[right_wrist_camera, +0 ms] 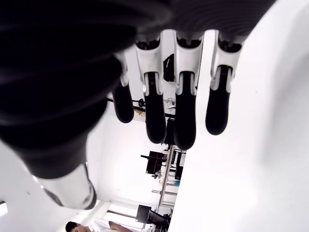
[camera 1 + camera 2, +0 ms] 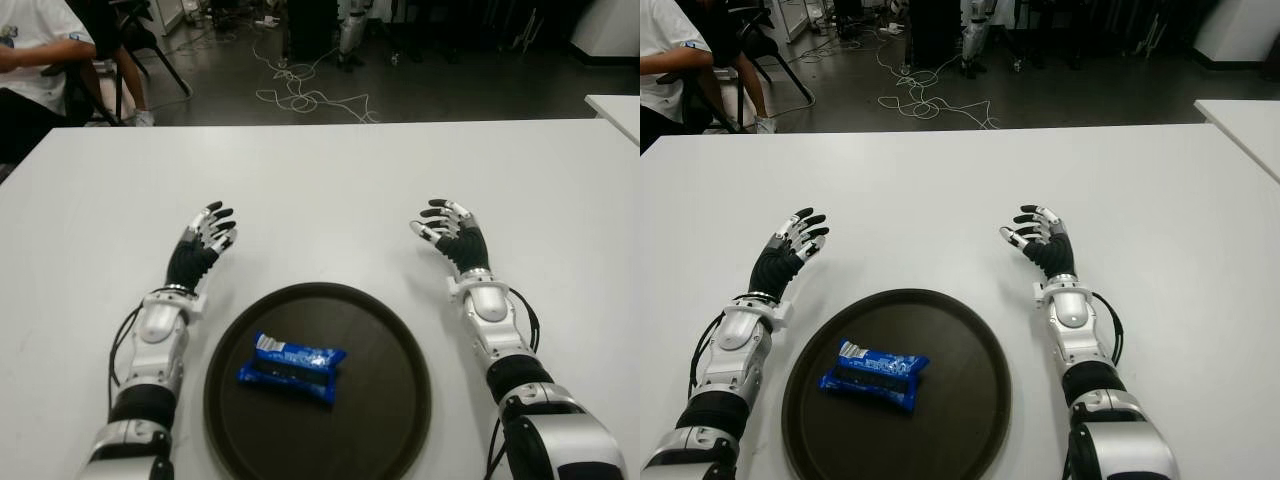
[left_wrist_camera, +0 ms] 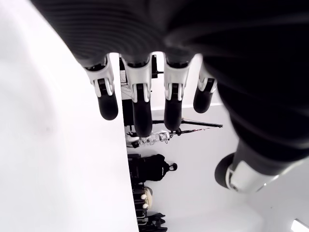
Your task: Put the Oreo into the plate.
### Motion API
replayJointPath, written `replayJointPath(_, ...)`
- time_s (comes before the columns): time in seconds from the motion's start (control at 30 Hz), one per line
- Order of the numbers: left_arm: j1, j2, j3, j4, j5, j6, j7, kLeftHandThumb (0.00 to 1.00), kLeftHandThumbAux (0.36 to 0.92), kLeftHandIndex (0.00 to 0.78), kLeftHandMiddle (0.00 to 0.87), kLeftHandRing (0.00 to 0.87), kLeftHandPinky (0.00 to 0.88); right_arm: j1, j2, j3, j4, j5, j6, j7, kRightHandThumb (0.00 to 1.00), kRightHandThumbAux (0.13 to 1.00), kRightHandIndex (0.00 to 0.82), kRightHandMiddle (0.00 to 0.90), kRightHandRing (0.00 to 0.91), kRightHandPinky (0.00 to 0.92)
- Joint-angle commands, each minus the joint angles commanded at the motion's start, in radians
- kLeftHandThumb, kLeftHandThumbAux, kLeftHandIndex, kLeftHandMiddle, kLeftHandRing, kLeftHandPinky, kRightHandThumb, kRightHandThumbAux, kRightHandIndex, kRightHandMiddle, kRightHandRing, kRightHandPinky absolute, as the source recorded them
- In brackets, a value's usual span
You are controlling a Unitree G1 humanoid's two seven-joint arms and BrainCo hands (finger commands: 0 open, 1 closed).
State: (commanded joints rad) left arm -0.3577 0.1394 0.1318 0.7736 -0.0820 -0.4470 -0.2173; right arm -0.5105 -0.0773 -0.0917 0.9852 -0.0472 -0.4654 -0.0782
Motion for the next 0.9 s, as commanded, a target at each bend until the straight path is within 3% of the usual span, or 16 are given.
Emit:
replayJointPath(0.43, -0.008, 0.001, -0.002, 0.016, 0.000, -0.009, -0.001, 0.119, 0.604, 0.076, 0.173, 0.157, 0.114, -0.004, -0.006, 0.003, 0.009, -0.002, -0.004, -0.002, 0.181, 0.748, 0.291, 0.383, 0.403, 0.421)
replayJointPath(0.9, -0.016, -0.001, 0.003, 0.034, -0.007, -0.024, -0.008, 0.129, 0.601, 0.069, 0.176, 0.163, 0.129, -0.011, -0.008, -0.007, 0.020, 0.010, -0.009, 0.025, 0.265, 0.738, 0.331, 0.396, 0.410, 0.417)
